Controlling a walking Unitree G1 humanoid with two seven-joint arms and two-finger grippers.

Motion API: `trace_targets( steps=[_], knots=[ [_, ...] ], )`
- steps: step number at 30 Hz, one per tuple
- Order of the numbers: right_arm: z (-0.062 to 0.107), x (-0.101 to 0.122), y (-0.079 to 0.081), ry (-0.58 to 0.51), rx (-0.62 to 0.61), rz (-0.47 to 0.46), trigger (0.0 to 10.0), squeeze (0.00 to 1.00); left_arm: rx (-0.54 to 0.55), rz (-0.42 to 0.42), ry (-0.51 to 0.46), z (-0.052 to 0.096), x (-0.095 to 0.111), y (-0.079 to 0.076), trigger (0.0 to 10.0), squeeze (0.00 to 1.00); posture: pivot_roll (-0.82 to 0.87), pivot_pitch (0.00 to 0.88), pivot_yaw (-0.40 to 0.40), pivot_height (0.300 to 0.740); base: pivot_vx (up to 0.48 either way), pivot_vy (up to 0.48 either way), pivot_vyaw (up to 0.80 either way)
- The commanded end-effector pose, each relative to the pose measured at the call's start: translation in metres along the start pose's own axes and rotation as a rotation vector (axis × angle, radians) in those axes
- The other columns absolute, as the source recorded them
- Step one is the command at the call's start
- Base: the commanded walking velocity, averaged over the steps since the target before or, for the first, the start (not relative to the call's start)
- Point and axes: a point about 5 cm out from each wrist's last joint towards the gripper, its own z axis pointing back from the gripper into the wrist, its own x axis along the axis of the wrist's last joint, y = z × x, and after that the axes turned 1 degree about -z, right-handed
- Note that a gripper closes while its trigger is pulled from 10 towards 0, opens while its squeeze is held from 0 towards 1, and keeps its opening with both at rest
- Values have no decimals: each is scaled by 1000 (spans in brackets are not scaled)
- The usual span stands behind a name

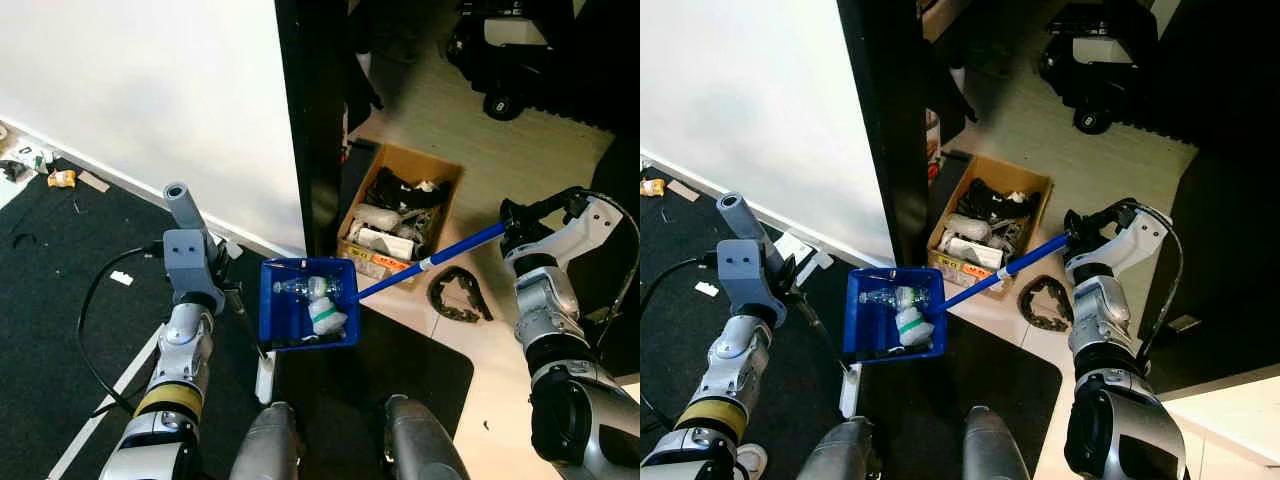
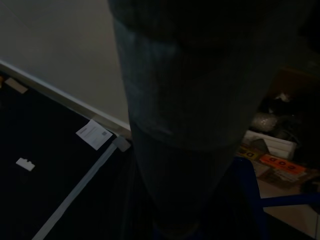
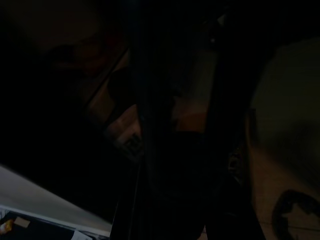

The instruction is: Sweep floor

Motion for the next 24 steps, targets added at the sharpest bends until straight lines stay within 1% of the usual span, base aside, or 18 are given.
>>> trace_targets(
  steps=[1,4,6,7,9,10,11,12,13,14,16,17,20,21,24],
  knots=[
    [-3,5,5,-23,21,-19,10000,0,13,-8,-6,0,1,3,10000,0,6,77,-4,740,0,0,0],
    [-5,10,3,-43,8,-13,10000,0,16,-7,-5,0,1,3,10000,0,6,77,-4,740,0,0,0],
    [-7,18,1,-78,-22,-1,10000,0,16,-8,-3,0,1,3,10000,0,6,77,-4,740,0,0,0],
    [-9,31,-7,-119,-88,32,10000,0,15,-10,0,1,0,3,10000,0,4,77,-4,740,0,0,0],
    [-9,34,-10,-131,-106,41,10000,0,15,-10,1,1,0,3,10000,0,4,77,-4,740,0,0,0],
    [-10,39,-12,-143,-130,53,10000,0,14,-7,1,1,0,2,10000,0,5,77,-3,740,0,0,0],
    [-10,44,-16,-156,-165,85,10000,0,10,-3,1,1,0,2,10000,0,5,77,-3,740,0,0,0],
    [-10,44,-16,-156,-165,85,10000,0,10,-3,1,1,0,2,10000,0,5,77,-3,740,0,0,0],
    [-9,58,-27,-196,-248,136,10000,0,-6,1,8,1,-1,-1,10000,0,7,77,-3,740,0,0,0],
    [-9,58,-27,-196,-248,136,10000,0,-6,1,8,1,-1,-1,10000,0,7,77,-3,740,0,0,0],
    [-9,74,-36,-239,-324,144,10000,0,-23,-14,19,1,-3,-3,10000,0,8,78,-3,740,0,0,0],
    [-9,74,-36,-239,-324,144,10000,0,-23,-14,19,1,-3,-3,10000,0,8,78,-3,740,0,0,0],
    [-9,101,-45,-334,-387,131,10000,0,-29,-14,46,1,-6,-3,10000,0,5,76,3,740,0,0,0],
    [-9,101,-45,-334,-387,131,10000,0,-29,-14,46,1,-6,-3,10000,0,5,76,3,740,0,0,0],
    [-9,120,-50,-393,-427,99,10000,0,-41,-16,59,1,-7,-4,10000,0,4,73,2,740,0,0,0]
  ],
)
